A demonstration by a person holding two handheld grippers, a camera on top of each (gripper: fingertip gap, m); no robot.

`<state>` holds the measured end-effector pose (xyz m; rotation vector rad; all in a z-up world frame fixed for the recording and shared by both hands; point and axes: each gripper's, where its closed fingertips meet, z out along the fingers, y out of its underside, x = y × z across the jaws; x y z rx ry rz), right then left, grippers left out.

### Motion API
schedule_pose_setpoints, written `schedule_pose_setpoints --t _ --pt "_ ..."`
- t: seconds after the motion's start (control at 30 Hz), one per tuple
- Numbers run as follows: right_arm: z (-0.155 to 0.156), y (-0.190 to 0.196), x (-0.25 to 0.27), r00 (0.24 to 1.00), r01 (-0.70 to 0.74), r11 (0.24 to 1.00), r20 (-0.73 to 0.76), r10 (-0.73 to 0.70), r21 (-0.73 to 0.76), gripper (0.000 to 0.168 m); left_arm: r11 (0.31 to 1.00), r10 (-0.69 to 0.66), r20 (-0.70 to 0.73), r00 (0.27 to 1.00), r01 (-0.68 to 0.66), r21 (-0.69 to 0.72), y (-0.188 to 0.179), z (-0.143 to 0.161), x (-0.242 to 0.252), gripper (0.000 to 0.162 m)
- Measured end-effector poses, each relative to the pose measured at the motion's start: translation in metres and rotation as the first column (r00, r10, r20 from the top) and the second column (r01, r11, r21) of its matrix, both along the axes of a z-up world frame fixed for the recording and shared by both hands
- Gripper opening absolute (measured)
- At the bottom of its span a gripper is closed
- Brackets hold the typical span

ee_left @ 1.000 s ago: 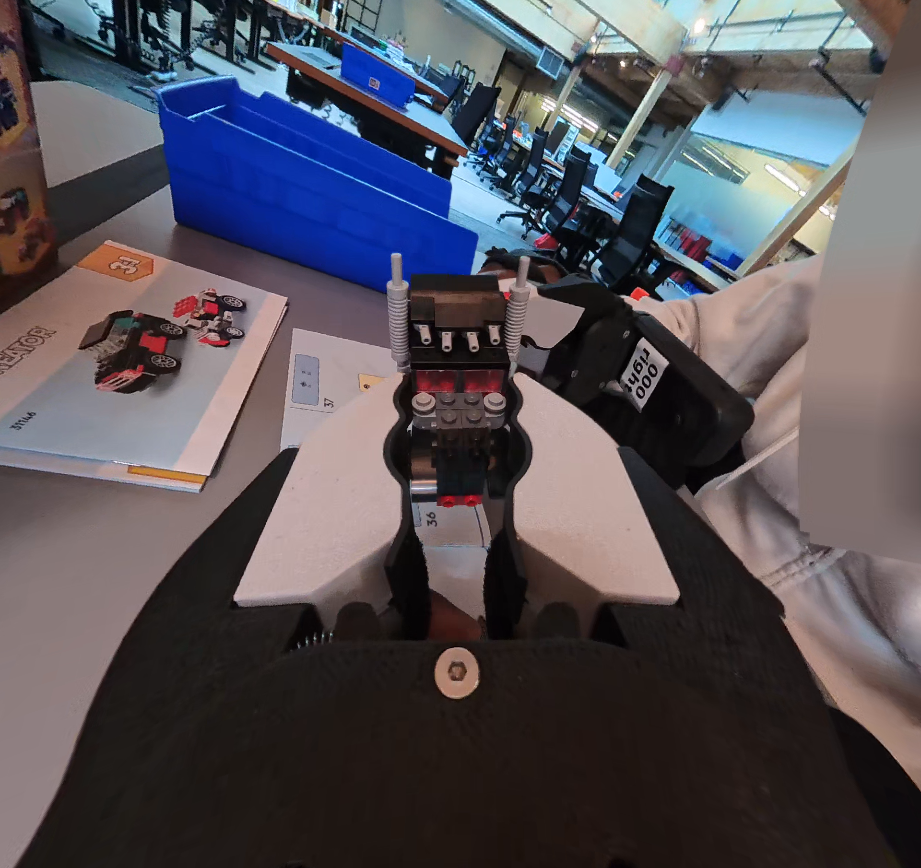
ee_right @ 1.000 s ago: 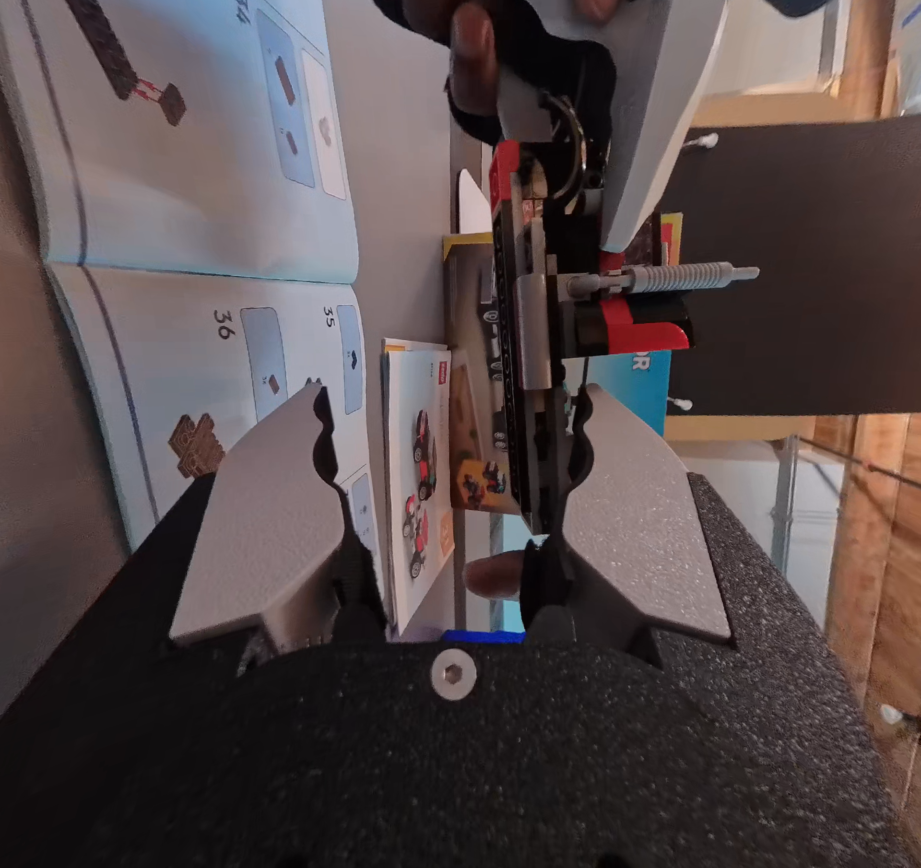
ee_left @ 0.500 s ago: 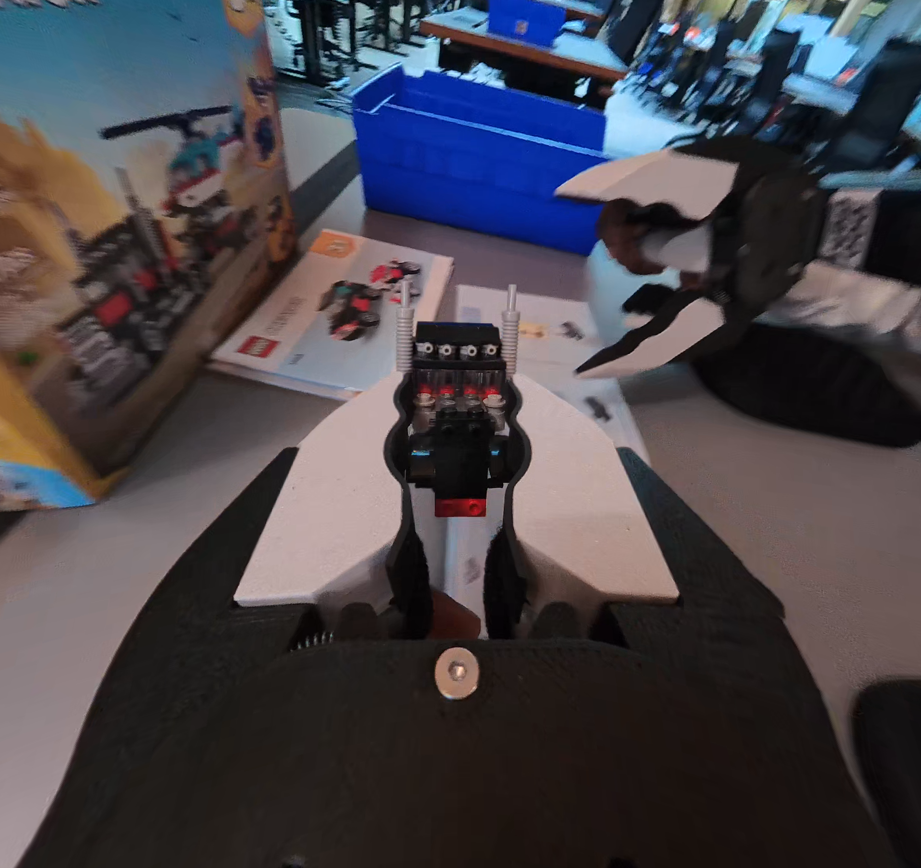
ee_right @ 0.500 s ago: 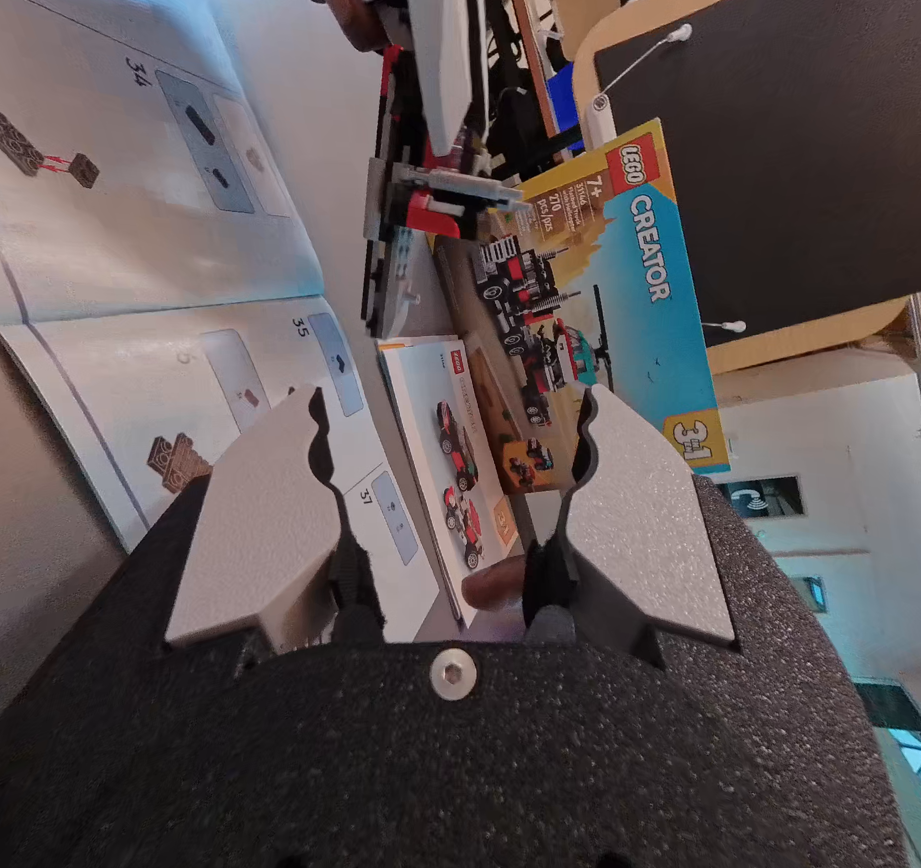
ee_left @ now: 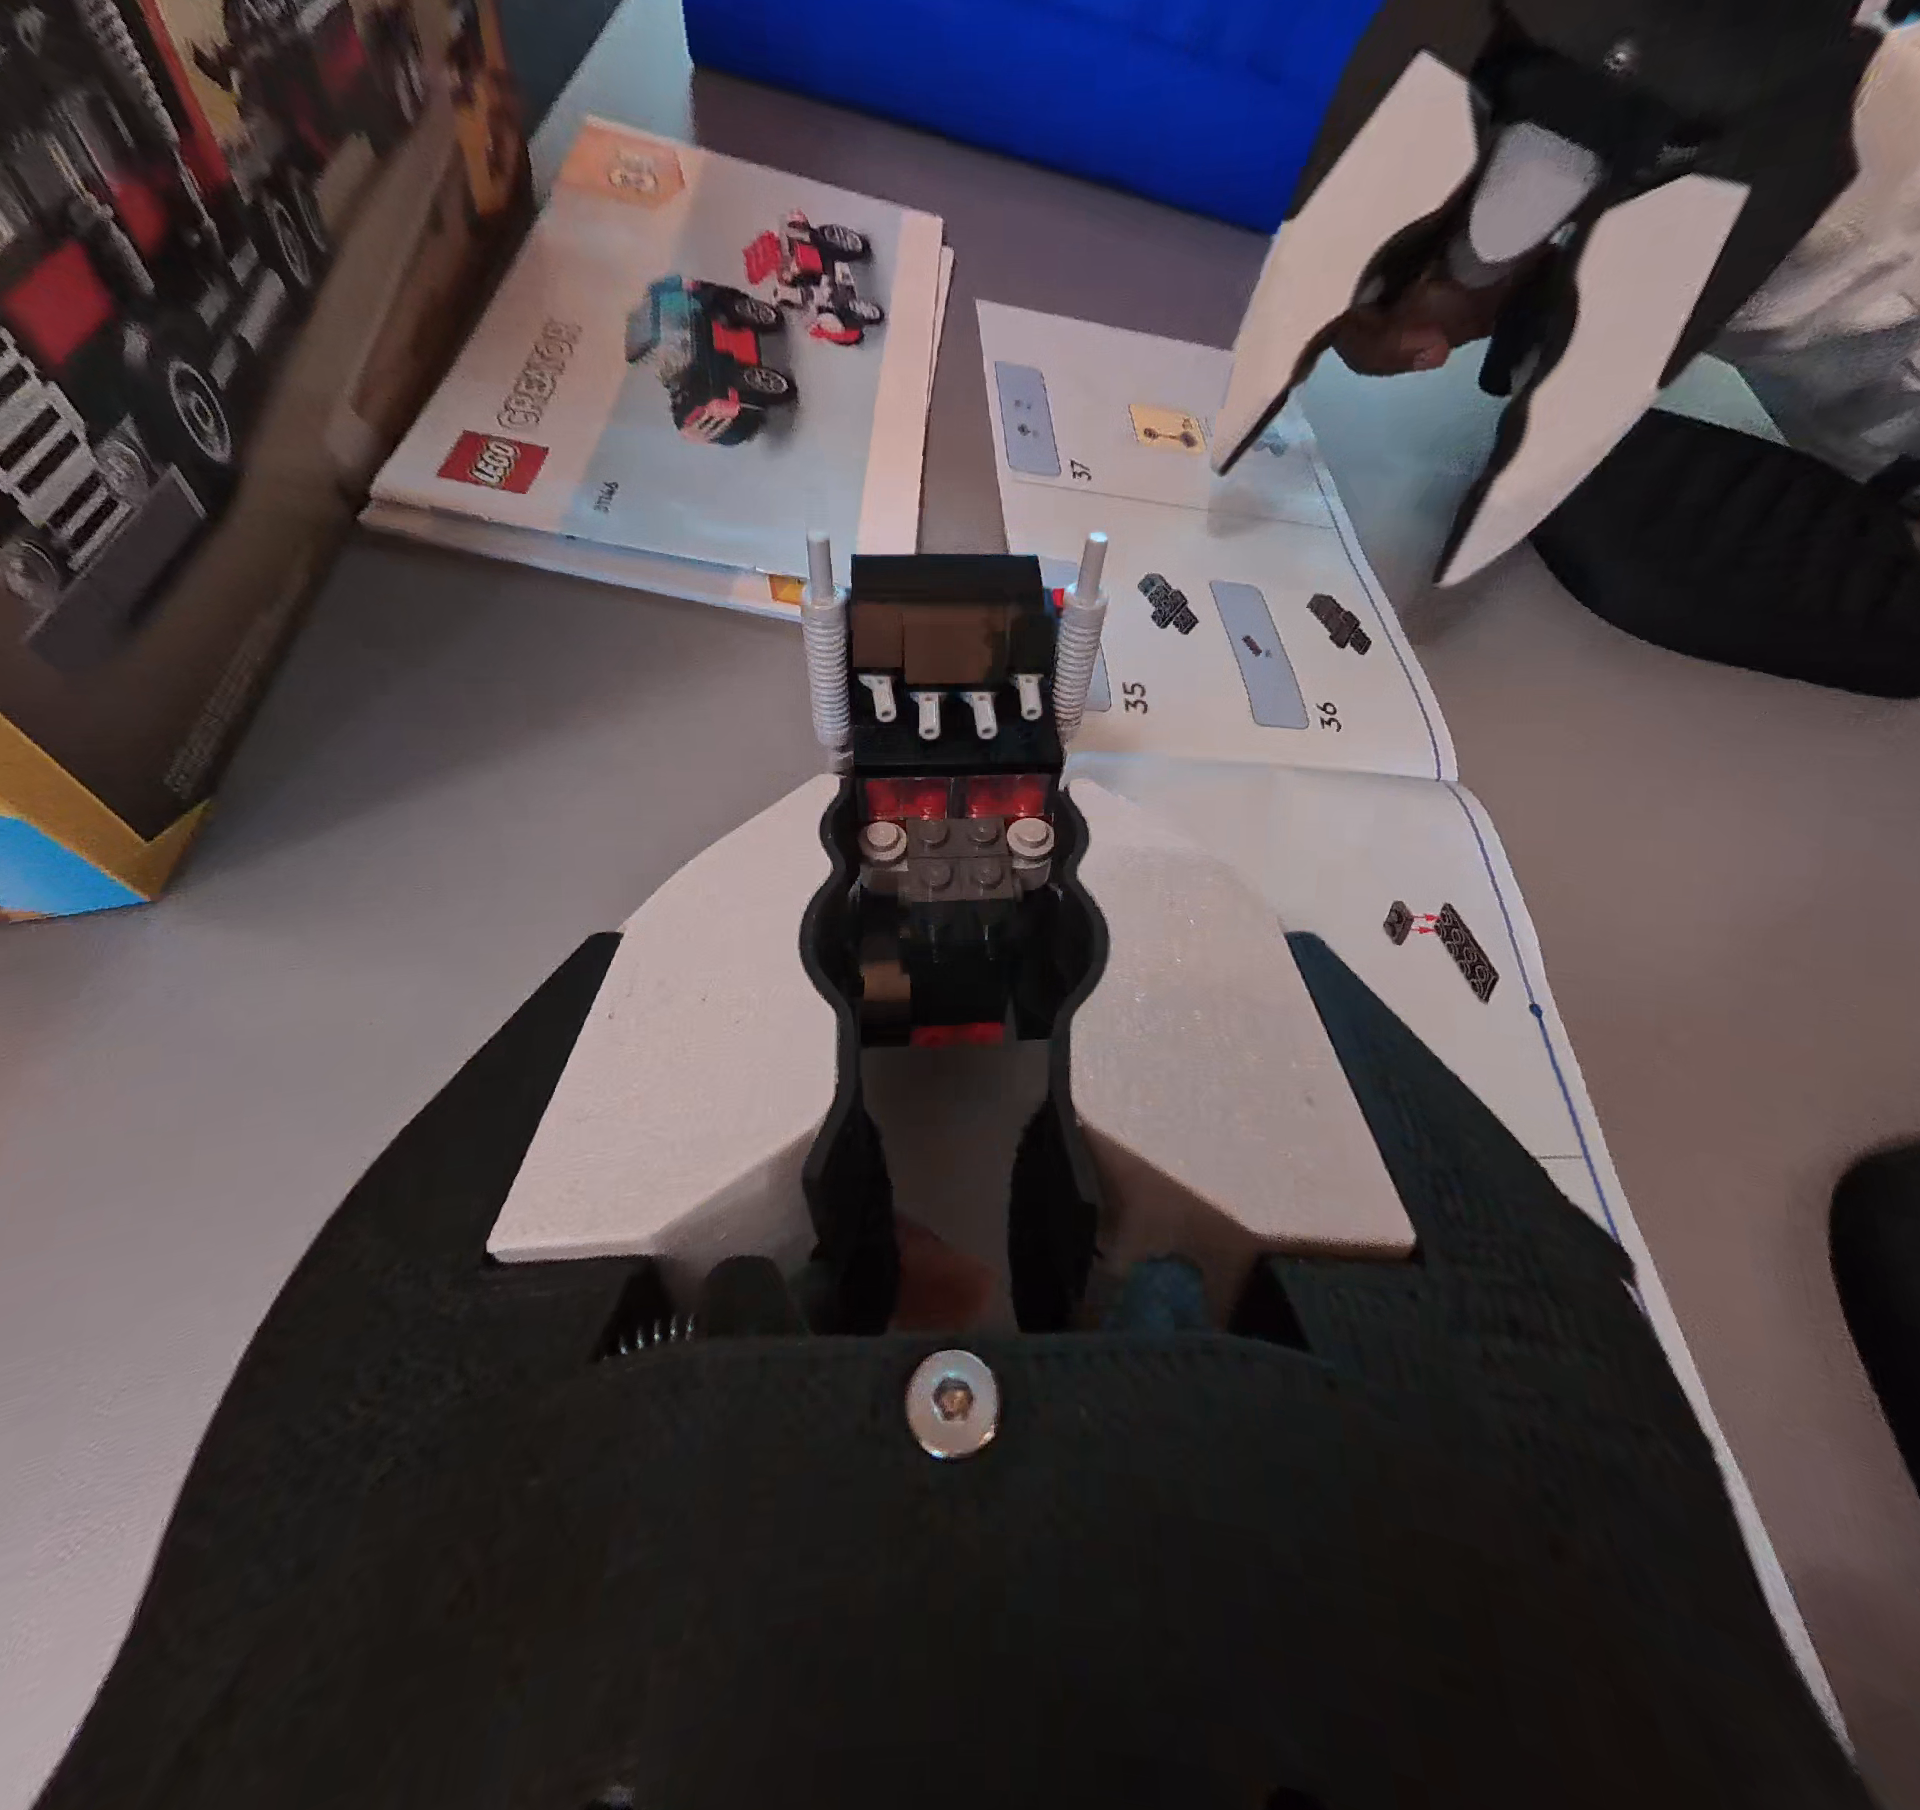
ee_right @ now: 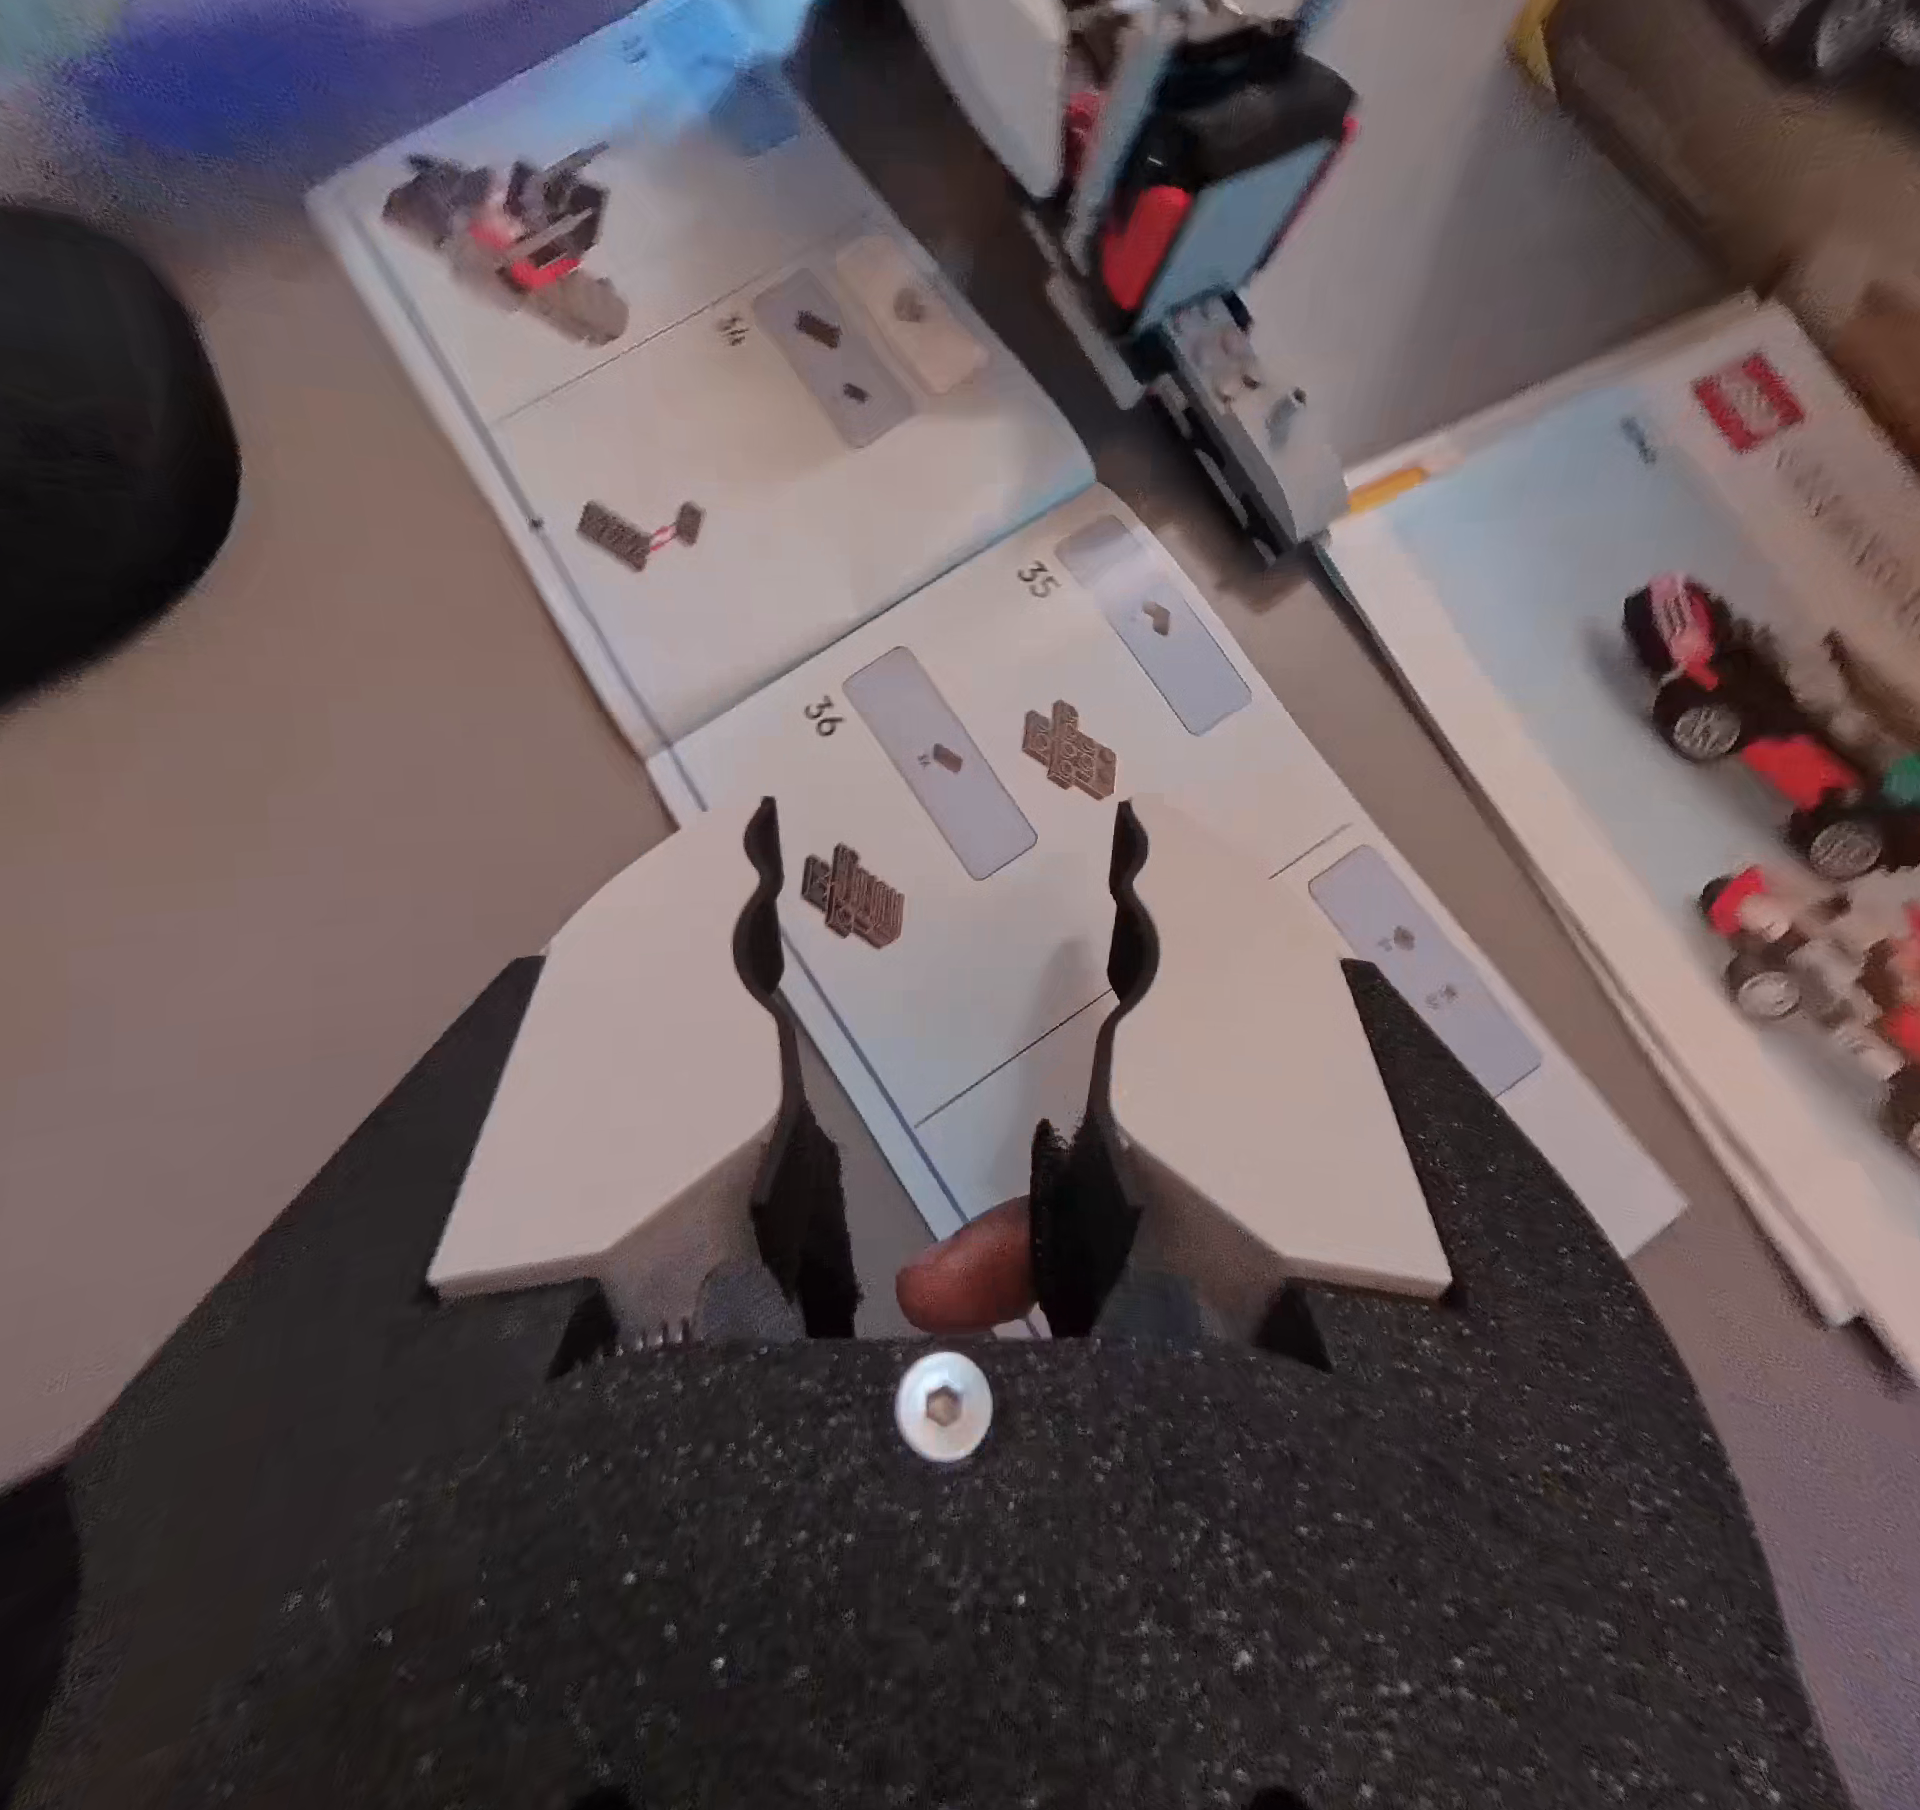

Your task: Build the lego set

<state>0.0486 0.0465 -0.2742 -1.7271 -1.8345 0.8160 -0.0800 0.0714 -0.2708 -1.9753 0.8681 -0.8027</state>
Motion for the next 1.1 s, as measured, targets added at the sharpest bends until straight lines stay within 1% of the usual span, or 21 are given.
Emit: schedule_pose_setpoints --t 0.07,0.13,0.2,0.27,0.33,0.4,0.47,0.53,0.63,0.7,0.73,0.77,0.8,0.83,0.87,0.93,0.97,1.0,1.03,1.07,1.1 --pt "-0.008 0.01 -0.002 0.994 0.107 0.994 0.036 -0.107 -0.009 0.062 1.0 -0.019 -0.015 1.0 0.019 -0.025 0.0 -0.003 -0.001 0.036" --pt "-0.02 0.016 0.002 0.98 0.174 0.983 0.087 -0.178 0.051 0.064 0.998 -0.038 -0.054 0.998 0.036 -0.053 0.0 -0.01 -0.003 0.036" --pt "-0.032 0.013 0.008 0.968 0.206 0.976 0.133 -0.215 0.074 0.065 0.995 -0.059 -0.088 0.994 0.051 -0.084 -0.002 -0.017 -0.004 0.037" --pt "-0.032 0.007 0.013 0.965 0.232 0.97 0.112 -0.239 0.074 0.063 0.996 -0.049 -0.095 0.994 0.041 -0.082 -0.001 -0.016 -0.006 0.037" --pt "-0.032 -0.001 0.02 0.959 0.251 0.965 0.116 -0.258 0.071 0.063 0.999 -0.012 -0.104 0.995 0.008 -0.042 0.002 -0.01 -0.011 0.046" --pt "-0.032 -0.009 0.028 0.956 0.26 0.963 0.119 -0.267 0.07 0.063 0.998 0.059 -0.131 0.99 -0.058 0.007 0.002 -0.001 -0.018 0.058" --pt "-0.032 -0.017 0.035 0.955 0.265 0.962 0.121 -0.272 0.07 0.063 0.98 0.185 -0.187 0.965 -0.168 0.105 0.003 0.012 -0.026 0.059" --pt "-0.032 -0.021 0.041 0.945 0.29 0.954 0.133 -0.298 0.075 0.064 0.934 0.328 -0.246 0.912 -0.275 0.228 -0.002 0.029 -0.03 0.059" --pt "-0.025 -0.023 0.042 0.945 0.3 0.95 0.112 -0.308 0.084 0.074 0.87 0.449 -0.23 0.863 -0.364 0.331 -0.024 0.056 -0.011 0.056" --pt "0.009 -0.019 0.028 0.929 0.367 0.93 -0.049 -0.367 -0.015 0.071 0.839 0.501 -0.197 0.843 -0.418 0.349 -0.038 0.067 0.008 0.053" --pt "0.035 -0.014 0.019 0.899 0.396 0.915 -0.167 -0.404 -0.081 0.07 0.822 0.518 -0.151 0.842 -0.441 0.361 -0.042 0.074 0.019 0.051" --pt "0.067 -0.005 0.009 0.845 0.416 0.899 -0.307 -0.438 -0.138 0.071 0.798 0.536 -0.079 0.84 -0.475 0.37 -0.044 0.084 0.028 0.046" --pt "0.105 0.007 0.0 0.755 0.431 0.883 -0.462 -0.466 -0.188 0.07 0.766 0.553 0.015 0.833 -0.515 0.384 -0.043 0.098 0.035 0.043" --pt "0.146 0.02 -0.004 0.638 0.433 0.872 -0.607 -0.474 -0.226 0.068 0.725 0.561 0.116 0.82 -0.554 0.41 -0.039 0.116 0.038 0.042" --pt "0.187 0.031 -0.006 0.514 0.425 0.871 -0.726 -0.456 -0.246 0.063 0.663 0.578 0.207 0.789 -0.602 0.444 -0.034 0.135 0.033 0.041" --pt "0.261 0.044 -0.004 0.268 0.399 0.884 -0.892 -0.365 -0.243 0.06 0.495 0.613 0.355 0.706 -0.693 0.525 -0.022 0.177 0.01 0.037" --pt "0.29 0.05 -0.002 0.17 0.391 0.889 -0.931 -0.324 -0.238 0.057 0.399 0.6 0.443 0.666 -0.73 0.555 -0.02 0.2 -0.002 0.034" --pt "0.311 0.054 -0.002 0.11 0.379 0.896 -0.95 -0.293 -0.232 0.057 0.315 0.573 0.524 0.631 -0.759 0.57 -0.021 0.223 -0.012 0.033" --pt "0.327 0.059 -0.003 0.084 0.367 0.9 -0.955 -0.283 -0.234 0.057 0.244 0.547 0.579 0.605 -0.777 0.581 -0.022 0.244 -0.02 0.031" --pt "0.335 0.062 -0.005 0.088 0.35 0.906 -0.955 -0.283 -0.237 0.058 0.189 0.537 0.607 0.585 -0.785 0.589 -0.023 0.261 -0.028 0.031" --pt "0.336 0.061 -0.008 0.118 0.319 0.919 -0.952 -0.283 -0.233 0.058 0.152 0.55 0.615 0.565 -0.792 0.592 -0.025 0.273 -0.036 0.031"
